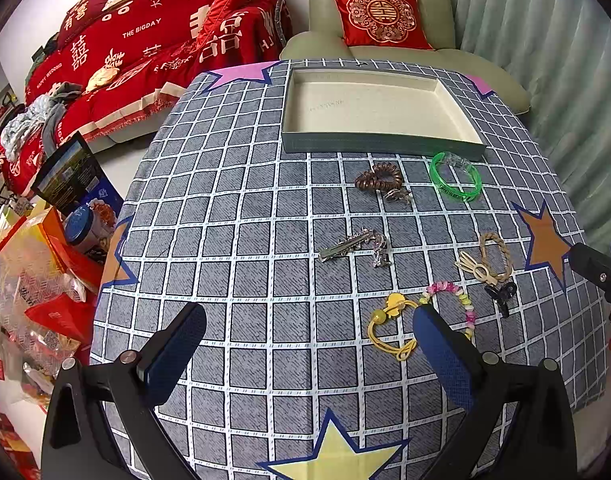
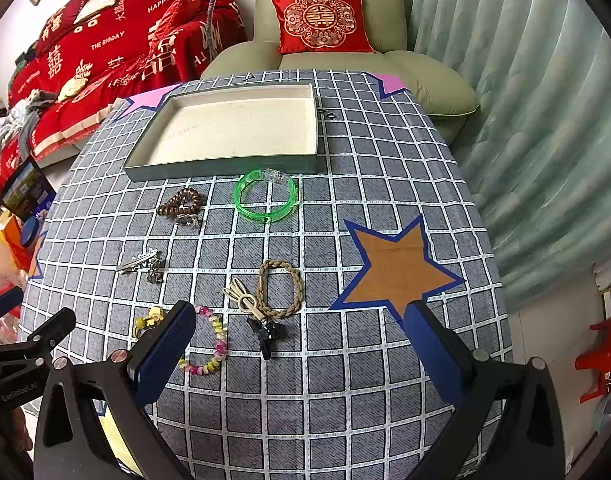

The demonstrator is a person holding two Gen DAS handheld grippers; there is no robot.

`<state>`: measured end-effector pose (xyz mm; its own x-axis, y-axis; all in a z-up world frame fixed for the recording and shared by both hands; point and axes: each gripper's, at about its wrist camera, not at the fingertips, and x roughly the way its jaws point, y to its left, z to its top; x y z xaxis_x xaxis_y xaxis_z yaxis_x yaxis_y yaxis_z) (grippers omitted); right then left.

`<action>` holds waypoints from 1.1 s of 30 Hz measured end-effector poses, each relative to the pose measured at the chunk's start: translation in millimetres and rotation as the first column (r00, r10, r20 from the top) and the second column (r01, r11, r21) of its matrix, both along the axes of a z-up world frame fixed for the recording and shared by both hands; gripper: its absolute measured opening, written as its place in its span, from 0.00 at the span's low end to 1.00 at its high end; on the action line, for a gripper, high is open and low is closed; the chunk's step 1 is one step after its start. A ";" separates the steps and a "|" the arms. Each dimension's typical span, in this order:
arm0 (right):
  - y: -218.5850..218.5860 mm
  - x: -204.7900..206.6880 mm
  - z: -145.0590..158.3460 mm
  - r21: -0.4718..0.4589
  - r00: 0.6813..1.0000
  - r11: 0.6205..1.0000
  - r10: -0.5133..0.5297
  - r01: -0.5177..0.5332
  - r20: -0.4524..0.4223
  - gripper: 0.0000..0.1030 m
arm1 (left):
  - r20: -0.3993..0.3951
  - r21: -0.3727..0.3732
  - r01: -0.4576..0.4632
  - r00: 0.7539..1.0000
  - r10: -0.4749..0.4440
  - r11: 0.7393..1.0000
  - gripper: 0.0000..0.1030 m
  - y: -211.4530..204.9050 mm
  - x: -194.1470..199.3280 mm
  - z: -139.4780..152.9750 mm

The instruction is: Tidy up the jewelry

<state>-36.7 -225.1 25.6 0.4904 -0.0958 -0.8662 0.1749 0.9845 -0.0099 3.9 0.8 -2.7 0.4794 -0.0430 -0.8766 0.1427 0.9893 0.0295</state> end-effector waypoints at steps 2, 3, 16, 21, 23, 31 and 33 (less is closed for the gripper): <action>-0.2 -0.1 0.3 0.000 1.000 1.000 -0.001 0.001 -0.001 1.00 | -0.001 0.000 0.001 1.000 -0.001 1.000 1.00 -0.1 -0.1 -0.3; -0.2 0.0 0.3 0.000 1.000 1.000 -0.001 0.001 -0.001 1.00 | -0.001 0.000 0.001 1.000 -0.001 1.000 1.00 -0.2 0.0 -0.9; -1.4 0.4 1.9 -0.003 1.000 1.000 -0.006 0.006 -0.005 1.00 | -0.003 0.000 0.002 1.000 -0.002 1.000 1.00 -0.6 -0.1 -1.9; -0.8 0.1 -0.1 -0.004 1.000 1.000 -0.007 0.007 -0.008 1.00 | -0.004 0.000 0.002 1.000 -0.002 1.000 1.00 -0.5 0.1 -2.8; -0.3 -0.5 -1.2 -0.004 1.000 1.000 -0.008 0.008 -0.009 1.00 | -0.006 0.001 0.002 1.000 -0.002 1.000 1.00 -0.5 -0.3 -4.2; -3.1 2.1 -2.8 -0.002 1.000 1.000 -0.010 0.010 -0.023 1.00 | -0.008 0.001 0.003 1.000 -0.003 1.000 1.00 -0.6 0.0 -5.4; -3.4 1.2 -3.8 -0.001 1.000 1.000 -0.012 0.012 -0.026 1.00 | -0.011 0.001 0.005 1.000 -0.005 1.000 1.00 -0.8 1.7 -8.3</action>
